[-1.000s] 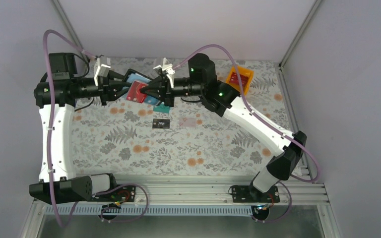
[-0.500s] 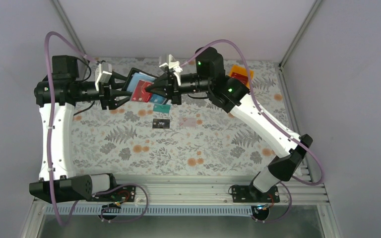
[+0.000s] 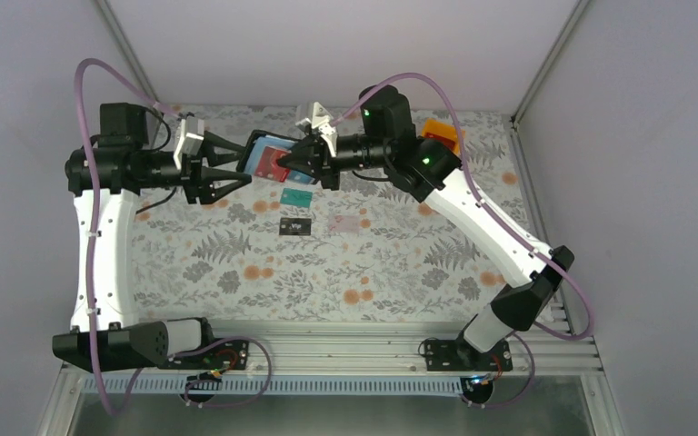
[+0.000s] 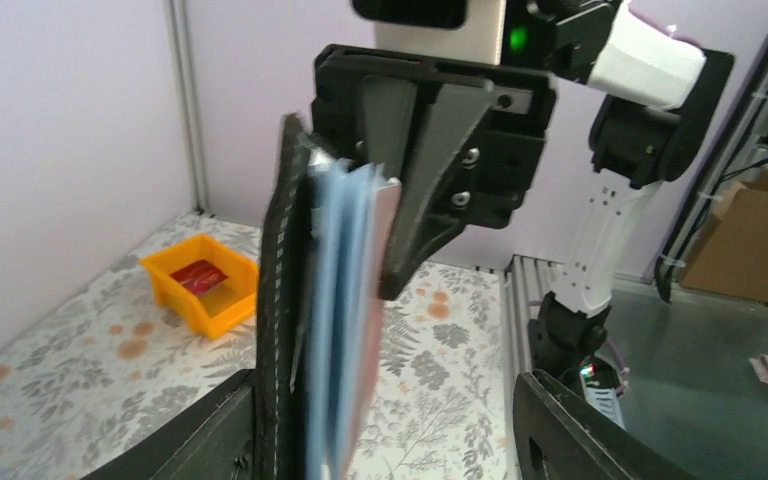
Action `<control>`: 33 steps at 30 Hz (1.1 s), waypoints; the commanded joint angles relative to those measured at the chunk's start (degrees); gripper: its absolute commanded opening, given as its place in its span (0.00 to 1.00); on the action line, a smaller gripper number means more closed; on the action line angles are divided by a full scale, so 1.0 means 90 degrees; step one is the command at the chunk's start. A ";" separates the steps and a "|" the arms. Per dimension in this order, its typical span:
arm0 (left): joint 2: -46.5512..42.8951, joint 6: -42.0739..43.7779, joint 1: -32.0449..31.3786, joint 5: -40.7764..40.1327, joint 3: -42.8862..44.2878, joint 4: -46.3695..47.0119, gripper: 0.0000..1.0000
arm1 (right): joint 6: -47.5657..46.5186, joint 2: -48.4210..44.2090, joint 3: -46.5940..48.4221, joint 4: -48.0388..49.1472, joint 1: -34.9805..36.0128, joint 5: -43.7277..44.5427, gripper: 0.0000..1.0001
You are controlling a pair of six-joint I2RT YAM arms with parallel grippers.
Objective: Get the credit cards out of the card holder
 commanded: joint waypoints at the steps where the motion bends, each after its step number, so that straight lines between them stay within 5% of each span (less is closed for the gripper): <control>1: -0.0114 0.0280 -0.0123 0.0625 -0.0253 -0.0076 0.64 | -0.0223 -0.0006 0.0204 -0.0070 -0.0057 0.0092 0.04; 4: -0.0101 0.0151 -0.0307 0.0533 -0.0433 0.0072 0.62 | -0.0163 0.0129 0.0427 -0.0063 -0.0057 -0.0213 0.04; 10: -0.0093 -0.0328 -0.0476 0.0333 -0.0486 0.0524 0.43 | -0.0041 0.0331 0.0644 0.0019 -0.0038 -0.0537 0.04; 16: -0.0162 -0.0437 -0.0475 0.0283 -0.0524 0.0641 0.03 | 0.0048 0.0356 0.0620 0.0106 -0.0028 -0.0833 0.04; 24: -0.0085 -0.0530 0.0000 0.0850 0.0131 0.0507 0.02 | 0.0969 -0.0041 -0.0588 0.1518 -0.0232 -0.1420 0.30; 33: -0.0099 -0.0032 0.0073 0.1100 0.0227 0.0103 0.02 | 0.1867 -0.0080 -0.1004 0.2766 -0.0233 -0.1493 0.19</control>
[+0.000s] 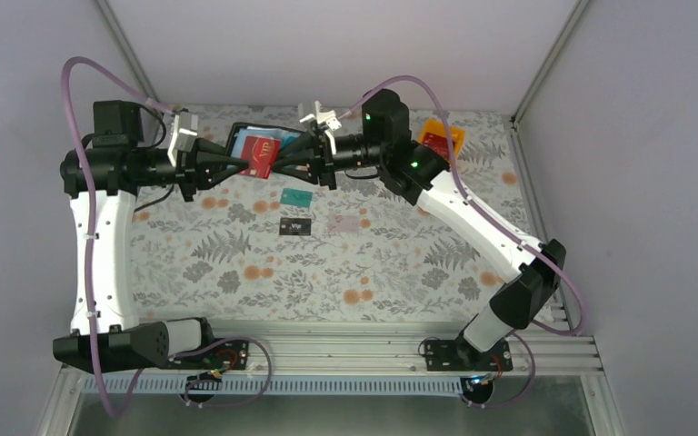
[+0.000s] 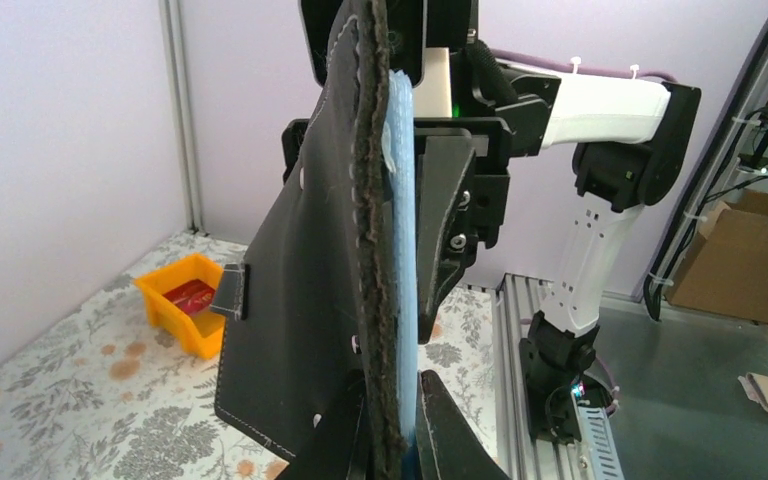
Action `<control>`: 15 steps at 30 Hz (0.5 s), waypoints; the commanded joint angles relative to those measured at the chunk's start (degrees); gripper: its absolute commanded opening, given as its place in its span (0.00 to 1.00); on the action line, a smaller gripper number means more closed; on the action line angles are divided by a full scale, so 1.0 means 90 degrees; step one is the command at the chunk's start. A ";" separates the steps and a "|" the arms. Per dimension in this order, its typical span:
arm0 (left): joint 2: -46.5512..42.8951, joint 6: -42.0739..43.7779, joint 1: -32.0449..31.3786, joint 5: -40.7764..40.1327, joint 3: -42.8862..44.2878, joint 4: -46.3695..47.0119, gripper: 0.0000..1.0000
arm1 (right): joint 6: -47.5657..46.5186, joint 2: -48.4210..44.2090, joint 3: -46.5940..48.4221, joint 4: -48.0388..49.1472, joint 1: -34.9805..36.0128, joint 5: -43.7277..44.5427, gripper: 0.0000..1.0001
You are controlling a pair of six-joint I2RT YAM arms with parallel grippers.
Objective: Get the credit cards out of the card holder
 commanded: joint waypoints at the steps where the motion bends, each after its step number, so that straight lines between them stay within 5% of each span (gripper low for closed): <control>1: -0.0051 0.0333 0.0020 0.0755 0.0134 -0.0069 0.02 | 0.0728 -0.0109 -0.0186 0.0972 -0.0034 -0.0254 0.18; 10: -0.0027 0.0376 0.0020 0.0747 0.0101 -0.0085 0.02 | 0.0801 0.0093 0.0012 0.0891 0.0000 -0.0396 0.17; 15: -0.0027 0.0390 0.0020 0.0745 0.0077 -0.0091 0.02 | 0.0816 0.0169 0.0139 0.0832 0.0032 -0.0289 0.04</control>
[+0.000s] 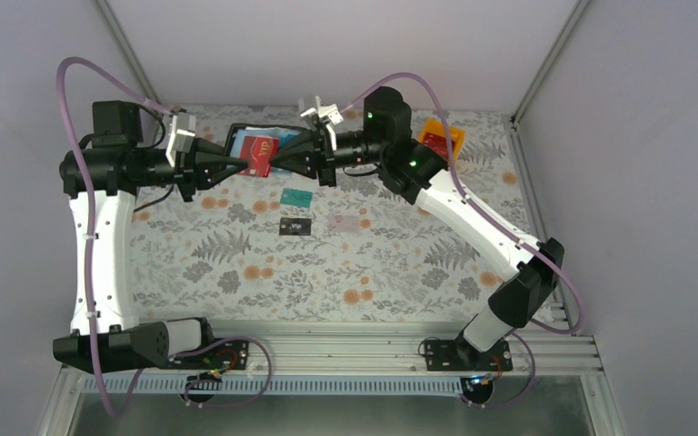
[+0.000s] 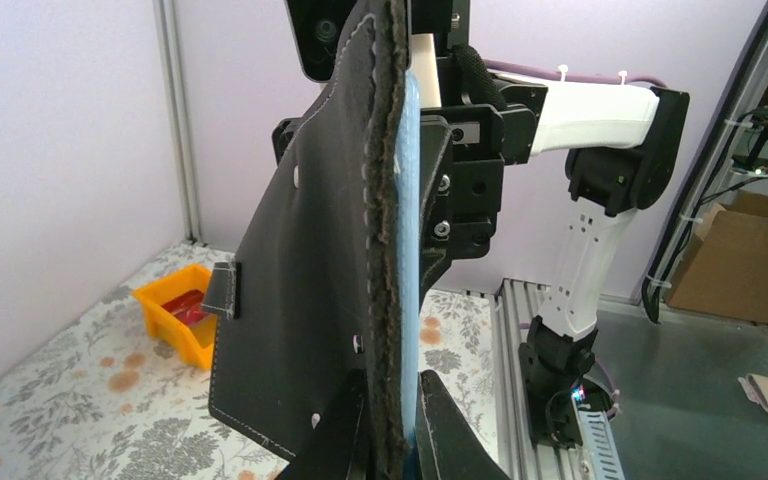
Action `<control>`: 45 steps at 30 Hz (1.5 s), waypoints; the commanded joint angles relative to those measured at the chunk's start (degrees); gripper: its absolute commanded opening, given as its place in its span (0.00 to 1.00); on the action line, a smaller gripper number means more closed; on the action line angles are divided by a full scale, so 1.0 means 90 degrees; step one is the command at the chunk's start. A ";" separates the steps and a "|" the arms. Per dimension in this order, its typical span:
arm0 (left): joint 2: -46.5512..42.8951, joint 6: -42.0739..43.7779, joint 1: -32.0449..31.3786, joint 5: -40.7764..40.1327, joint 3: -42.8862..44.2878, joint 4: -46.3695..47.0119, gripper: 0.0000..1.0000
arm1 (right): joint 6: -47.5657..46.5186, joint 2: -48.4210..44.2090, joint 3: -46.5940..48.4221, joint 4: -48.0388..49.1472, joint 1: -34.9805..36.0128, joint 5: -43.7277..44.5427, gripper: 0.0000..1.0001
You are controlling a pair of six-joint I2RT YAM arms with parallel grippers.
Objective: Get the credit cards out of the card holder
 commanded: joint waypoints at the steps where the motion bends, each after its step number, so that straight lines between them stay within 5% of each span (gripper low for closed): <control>1: -0.0036 0.0251 0.0020 0.0614 0.0066 -0.0034 0.02 | 0.0053 0.0135 0.0242 0.0108 0.0043 -0.0067 0.04; 5: -0.0034 0.0202 0.0015 0.0595 -0.0009 0.0012 0.03 | -0.0065 0.0110 0.0253 -0.0048 0.0038 0.0016 0.04; 8: -0.0054 0.0001 0.0020 0.0534 -0.0053 0.0167 0.13 | -0.0233 0.0050 0.0284 -0.0303 0.0016 0.0202 0.04; 27: -0.0071 -0.0090 0.0020 0.0585 -0.0150 0.0242 0.22 | -0.0866 -0.0189 0.0458 -0.1345 -0.0131 0.0822 0.04; 33: -0.0066 -0.0130 0.0019 0.0571 -0.0170 0.0281 0.08 | -0.1077 -0.0225 0.0567 -0.1505 -0.0136 0.0905 0.04; 45: -0.0075 -0.0235 0.0030 0.0534 -0.0215 0.0379 0.08 | -0.1185 -0.0336 0.0495 -0.1738 -0.0185 0.1029 0.04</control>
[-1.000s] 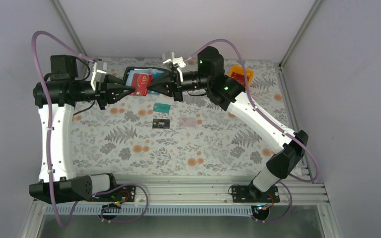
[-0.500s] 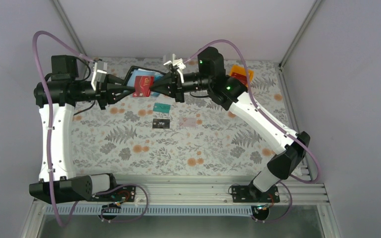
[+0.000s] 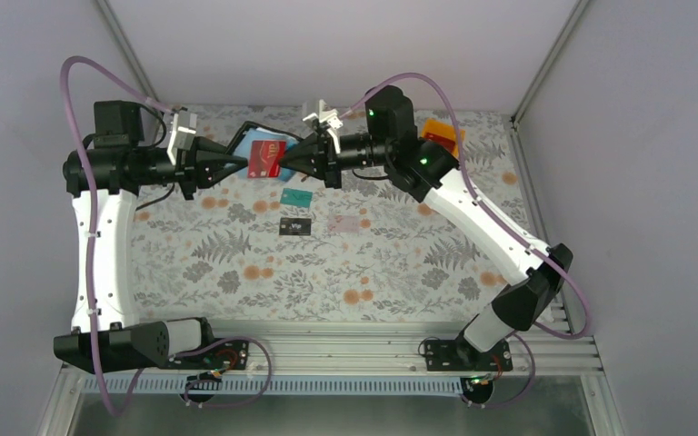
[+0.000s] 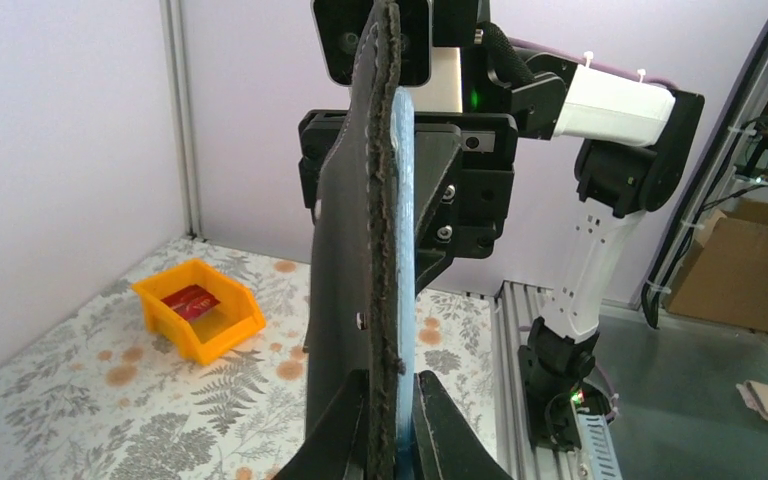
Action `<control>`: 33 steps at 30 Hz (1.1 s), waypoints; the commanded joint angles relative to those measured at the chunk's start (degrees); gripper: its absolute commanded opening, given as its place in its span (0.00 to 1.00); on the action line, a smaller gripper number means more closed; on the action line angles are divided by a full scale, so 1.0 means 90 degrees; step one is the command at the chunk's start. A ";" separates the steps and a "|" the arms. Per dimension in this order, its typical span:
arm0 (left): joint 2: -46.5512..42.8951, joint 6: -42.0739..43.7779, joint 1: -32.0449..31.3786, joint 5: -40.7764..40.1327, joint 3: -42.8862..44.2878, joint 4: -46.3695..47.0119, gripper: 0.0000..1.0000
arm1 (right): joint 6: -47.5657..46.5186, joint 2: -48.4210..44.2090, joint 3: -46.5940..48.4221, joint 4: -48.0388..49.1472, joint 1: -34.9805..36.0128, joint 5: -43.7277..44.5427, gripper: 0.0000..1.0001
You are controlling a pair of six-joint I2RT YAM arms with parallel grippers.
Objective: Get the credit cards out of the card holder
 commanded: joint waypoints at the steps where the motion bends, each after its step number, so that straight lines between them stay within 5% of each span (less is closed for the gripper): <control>1: -0.0078 0.0063 0.0001 0.0523 -0.0024 0.0042 0.03 | -0.0062 -0.0193 0.0165 -0.0066 -0.0104 0.0211 0.04; 17: -0.0013 -0.0794 0.0527 0.0385 0.0179 0.0607 0.02 | 0.0605 -0.0174 -0.0514 0.0293 -0.0560 -0.0020 0.04; 20: -0.0040 -0.1759 0.0619 -0.0280 0.0092 0.1349 0.02 | 0.1565 -0.0145 -0.0706 0.0570 -0.0931 -0.0288 0.04; 26: 0.0068 -0.3304 0.0626 -0.3055 -0.0301 0.2504 0.02 | 0.3501 -0.0101 -0.1133 0.0835 -0.1699 0.0194 0.04; 33: 0.0399 -0.3480 0.0626 -0.3169 -0.0503 0.2701 0.02 | 0.6268 -0.0471 -0.2106 0.1848 -0.2576 0.2023 0.04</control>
